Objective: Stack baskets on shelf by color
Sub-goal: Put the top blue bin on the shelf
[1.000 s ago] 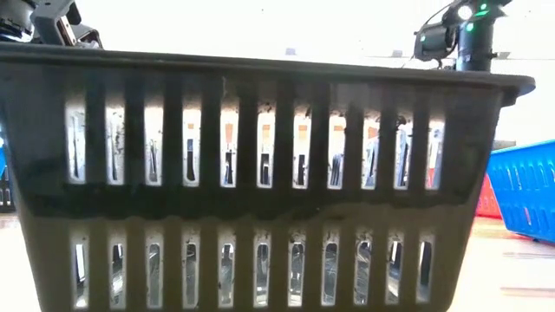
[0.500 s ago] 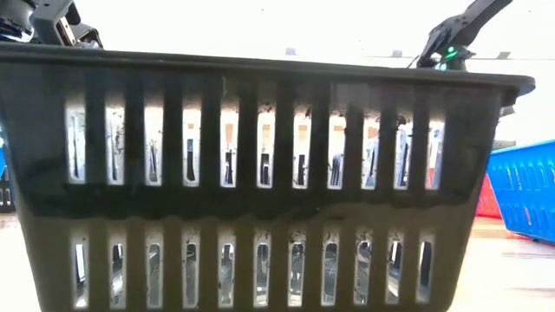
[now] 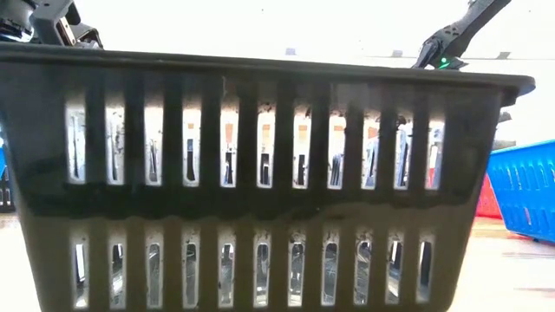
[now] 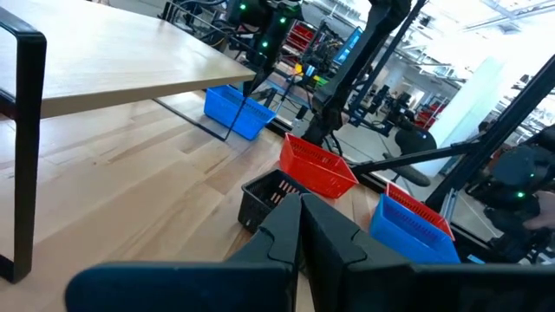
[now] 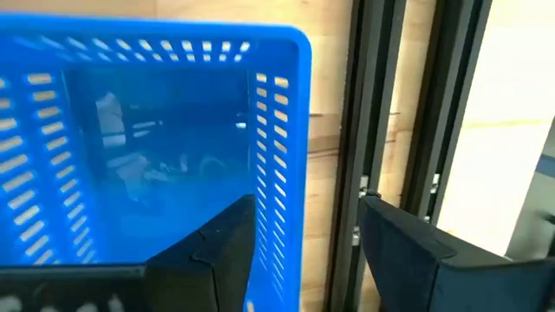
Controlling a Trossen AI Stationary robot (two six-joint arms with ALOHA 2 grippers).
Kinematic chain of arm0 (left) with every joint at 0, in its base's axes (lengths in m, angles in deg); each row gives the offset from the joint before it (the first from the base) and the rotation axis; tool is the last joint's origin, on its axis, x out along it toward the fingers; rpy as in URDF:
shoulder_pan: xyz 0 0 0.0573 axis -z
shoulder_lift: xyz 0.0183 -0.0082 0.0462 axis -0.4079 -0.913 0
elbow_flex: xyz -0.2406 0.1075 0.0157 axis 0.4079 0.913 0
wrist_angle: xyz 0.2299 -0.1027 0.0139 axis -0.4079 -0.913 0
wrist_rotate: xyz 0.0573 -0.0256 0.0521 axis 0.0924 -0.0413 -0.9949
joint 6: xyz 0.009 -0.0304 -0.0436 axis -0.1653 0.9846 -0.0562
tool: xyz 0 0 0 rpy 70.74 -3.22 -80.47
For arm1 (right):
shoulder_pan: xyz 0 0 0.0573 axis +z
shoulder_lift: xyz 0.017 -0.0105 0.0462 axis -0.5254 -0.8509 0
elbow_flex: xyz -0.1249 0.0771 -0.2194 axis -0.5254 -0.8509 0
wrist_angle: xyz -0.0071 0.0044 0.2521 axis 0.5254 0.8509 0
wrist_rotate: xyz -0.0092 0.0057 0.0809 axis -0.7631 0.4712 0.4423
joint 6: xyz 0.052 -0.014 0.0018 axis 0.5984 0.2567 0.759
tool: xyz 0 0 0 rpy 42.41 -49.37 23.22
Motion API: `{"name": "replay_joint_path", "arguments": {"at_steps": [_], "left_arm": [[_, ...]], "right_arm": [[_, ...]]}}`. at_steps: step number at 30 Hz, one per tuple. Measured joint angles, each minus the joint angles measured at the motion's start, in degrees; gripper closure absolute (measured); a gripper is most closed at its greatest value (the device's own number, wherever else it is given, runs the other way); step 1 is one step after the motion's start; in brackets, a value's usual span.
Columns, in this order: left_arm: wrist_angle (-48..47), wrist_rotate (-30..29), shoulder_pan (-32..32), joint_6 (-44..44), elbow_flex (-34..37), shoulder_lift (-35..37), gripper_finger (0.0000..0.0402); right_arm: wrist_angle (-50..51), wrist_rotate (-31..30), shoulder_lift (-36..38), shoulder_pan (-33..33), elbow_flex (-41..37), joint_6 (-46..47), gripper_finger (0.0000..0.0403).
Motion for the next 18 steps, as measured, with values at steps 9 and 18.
{"name": "replay_joint_path", "arguments": {"at_steps": [9, 18], "left_arm": [[-0.01, 0.0, 0.0, -0.02, 0.0, 0.0, 0.0398], [-0.02, 0.0, -0.02, -0.02, 0.0, 0.0, 0.0398]], "right_arm": [[-1.17, -0.32, 0.0, 0.15, 0.0, 3.59, 0.0215], [-1.23, -0.82, 0.0, 1.54, 0.0, 6.47, 0.0215]]}}
